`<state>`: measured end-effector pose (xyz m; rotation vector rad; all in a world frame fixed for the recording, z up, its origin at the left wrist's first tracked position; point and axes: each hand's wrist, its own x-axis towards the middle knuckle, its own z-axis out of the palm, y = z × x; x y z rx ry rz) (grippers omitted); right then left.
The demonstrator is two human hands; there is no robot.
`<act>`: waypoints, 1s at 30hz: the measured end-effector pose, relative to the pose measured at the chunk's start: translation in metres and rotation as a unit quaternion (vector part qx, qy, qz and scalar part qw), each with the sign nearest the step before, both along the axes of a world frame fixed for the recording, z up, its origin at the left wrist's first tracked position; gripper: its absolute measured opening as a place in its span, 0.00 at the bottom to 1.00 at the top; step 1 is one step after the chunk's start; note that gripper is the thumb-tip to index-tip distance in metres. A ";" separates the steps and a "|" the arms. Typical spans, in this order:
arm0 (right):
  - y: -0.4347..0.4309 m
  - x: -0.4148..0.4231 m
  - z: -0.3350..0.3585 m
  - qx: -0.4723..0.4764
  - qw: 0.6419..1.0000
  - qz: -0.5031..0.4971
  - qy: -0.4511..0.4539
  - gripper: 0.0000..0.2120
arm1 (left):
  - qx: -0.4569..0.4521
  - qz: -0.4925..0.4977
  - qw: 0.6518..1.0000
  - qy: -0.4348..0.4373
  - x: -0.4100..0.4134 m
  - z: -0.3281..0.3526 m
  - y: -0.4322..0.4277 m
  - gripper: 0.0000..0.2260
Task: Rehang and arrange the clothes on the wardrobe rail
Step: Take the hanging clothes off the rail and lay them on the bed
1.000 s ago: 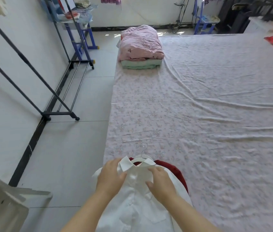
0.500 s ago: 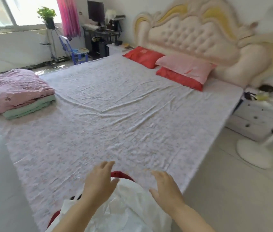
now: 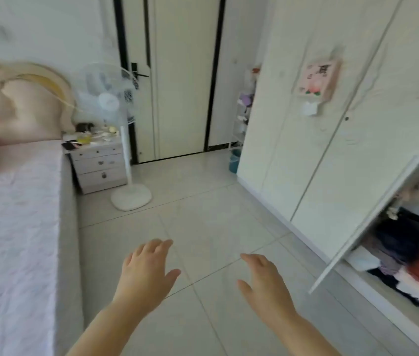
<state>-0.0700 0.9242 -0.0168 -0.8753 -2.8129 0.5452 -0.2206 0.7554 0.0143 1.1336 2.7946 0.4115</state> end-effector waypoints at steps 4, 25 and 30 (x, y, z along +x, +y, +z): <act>0.092 0.110 0.007 -0.005 0.986 -0.166 0.003 0.25 | 0.003 -0.156 0.988 0.010 0.068 0.005 0.142 0.28; 0.442 0.408 0.094 0.086 0.878 -0.461 0.098 0.27 | 0.160 -0.506 0.844 -0.081 0.366 0.086 0.636 0.29; 0.535 0.415 0.140 0.159 0.862 -0.466 0.125 0.27 | 0.228 -0.537 0.802 -0.131 0.378 0.129 0.737 0.28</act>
